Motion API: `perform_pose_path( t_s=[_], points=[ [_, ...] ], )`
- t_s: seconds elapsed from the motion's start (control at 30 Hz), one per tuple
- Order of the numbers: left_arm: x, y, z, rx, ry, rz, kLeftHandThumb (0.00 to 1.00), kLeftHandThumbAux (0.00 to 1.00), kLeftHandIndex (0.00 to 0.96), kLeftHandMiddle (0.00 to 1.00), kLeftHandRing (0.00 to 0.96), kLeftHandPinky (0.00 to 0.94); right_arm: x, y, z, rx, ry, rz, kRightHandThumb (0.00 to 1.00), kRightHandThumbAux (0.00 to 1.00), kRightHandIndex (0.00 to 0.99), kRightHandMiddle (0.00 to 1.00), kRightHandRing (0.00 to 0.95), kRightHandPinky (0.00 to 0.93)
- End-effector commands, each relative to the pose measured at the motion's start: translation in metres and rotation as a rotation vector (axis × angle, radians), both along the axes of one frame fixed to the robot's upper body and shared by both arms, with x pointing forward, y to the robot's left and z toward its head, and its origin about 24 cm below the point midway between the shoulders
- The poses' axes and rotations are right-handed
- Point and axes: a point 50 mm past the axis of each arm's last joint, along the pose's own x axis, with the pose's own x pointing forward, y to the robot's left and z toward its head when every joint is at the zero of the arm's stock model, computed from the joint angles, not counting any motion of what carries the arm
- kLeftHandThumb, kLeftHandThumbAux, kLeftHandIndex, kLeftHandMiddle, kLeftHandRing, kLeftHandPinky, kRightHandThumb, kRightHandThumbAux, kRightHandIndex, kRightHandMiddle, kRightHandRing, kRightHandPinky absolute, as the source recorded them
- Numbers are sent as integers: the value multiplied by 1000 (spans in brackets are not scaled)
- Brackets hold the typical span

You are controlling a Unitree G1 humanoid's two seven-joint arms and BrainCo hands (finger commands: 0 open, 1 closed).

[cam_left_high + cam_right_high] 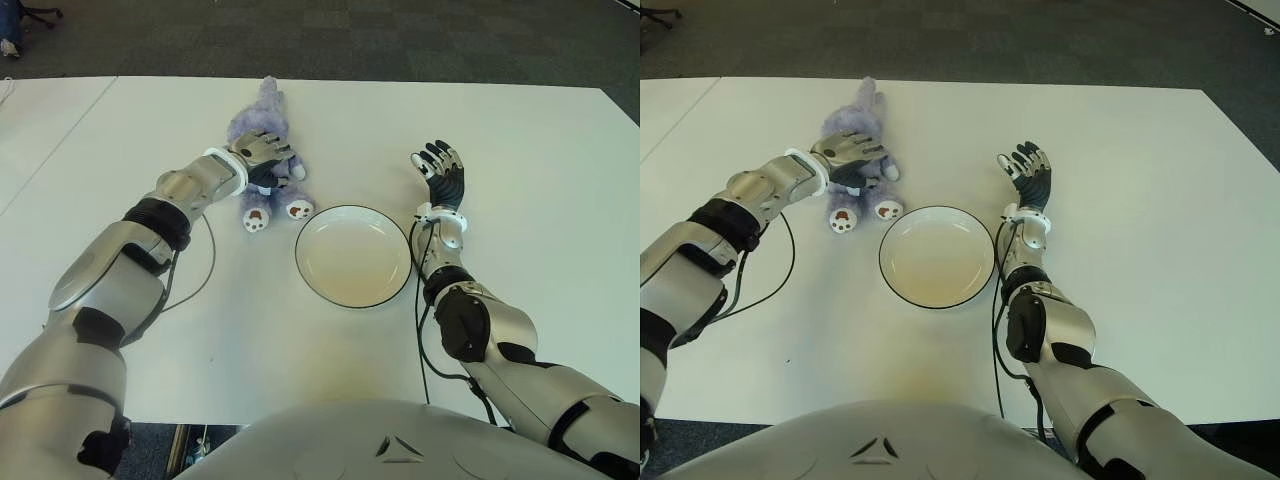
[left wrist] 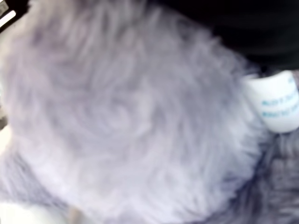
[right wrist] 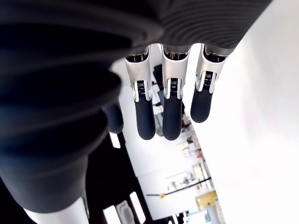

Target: Put the doll into the plate.

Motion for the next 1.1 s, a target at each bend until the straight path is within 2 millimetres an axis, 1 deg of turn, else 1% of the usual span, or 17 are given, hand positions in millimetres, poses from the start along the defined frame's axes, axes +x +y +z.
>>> perform_pose_path(
  t_s=[0.03,0.33,0.43,0.53,0.63,0.67,0.87,1.1],
  points=[
    [-33,-4,-64,127,266,-42,492,176,0,0,0,0,-54,5,-81,147,424,14,35,864,241,270,255,229],
    [-30,-9,-54,184,336,-55,475,165,0,0,0,0,-54,4,-81,148,424,15,47,859,244,272,255,234],
    [-30,-10,-52,203,341,-64,501,162,0,0,0,0,-54,4,-81,147,424,15,46,860,245,274,255,229],
    [-30,-11,-51,227,340,-75,535,163,0,0,0,0,-54,4,-81,148,424,14,46,863,253,282,263,252],
    [-30,-12,-50,247,338,-82,546,159,0,0,0,0,-53,4,-81,153,424,13,45,863,256,286,267,252],
    [-31,-12,-50,251,336,-85,552,152,0,0,0,0,-53,4,-81,154,425,12,45,863,258,285,267,239],
    [-31,-15,-50,311,300,-118,542,114,0,0,0,0,-53,4,-81,149,427,12,39,854,258,284,266,239],
    [-33,-17,-49,360,285,-151,531,103,0,0,0,0,-53,4,-81,149,431,12,22,850,259,288,267,235]
  ],
)
